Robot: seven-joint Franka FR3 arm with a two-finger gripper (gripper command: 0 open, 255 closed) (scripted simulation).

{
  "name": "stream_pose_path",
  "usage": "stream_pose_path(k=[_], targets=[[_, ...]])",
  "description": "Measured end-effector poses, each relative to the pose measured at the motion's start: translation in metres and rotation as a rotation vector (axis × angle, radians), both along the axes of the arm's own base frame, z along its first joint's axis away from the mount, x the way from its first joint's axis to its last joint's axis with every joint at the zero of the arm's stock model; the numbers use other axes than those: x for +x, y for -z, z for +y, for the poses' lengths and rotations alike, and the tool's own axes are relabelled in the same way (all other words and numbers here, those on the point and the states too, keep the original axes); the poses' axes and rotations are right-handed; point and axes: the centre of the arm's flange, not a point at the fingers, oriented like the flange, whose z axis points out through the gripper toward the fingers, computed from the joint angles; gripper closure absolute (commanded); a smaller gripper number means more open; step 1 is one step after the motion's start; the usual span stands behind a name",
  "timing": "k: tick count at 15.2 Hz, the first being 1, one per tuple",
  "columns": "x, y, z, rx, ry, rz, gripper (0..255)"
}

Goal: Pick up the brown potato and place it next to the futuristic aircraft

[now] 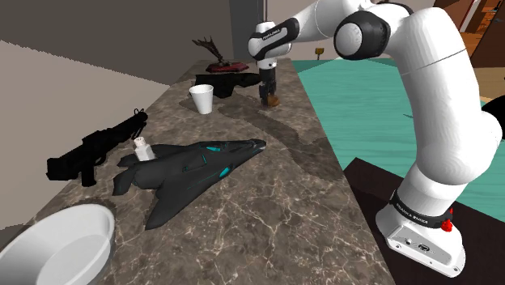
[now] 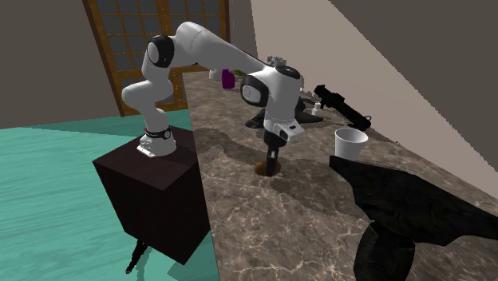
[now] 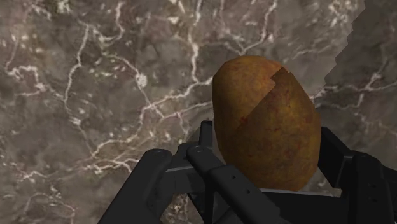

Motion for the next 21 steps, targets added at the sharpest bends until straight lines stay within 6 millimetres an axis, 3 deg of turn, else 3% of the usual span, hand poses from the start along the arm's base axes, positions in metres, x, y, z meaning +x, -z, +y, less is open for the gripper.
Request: stream_pose_path(k=[21], targets=[[0.001,-0.111,0.001,0.000,0.000,0.000,255]])
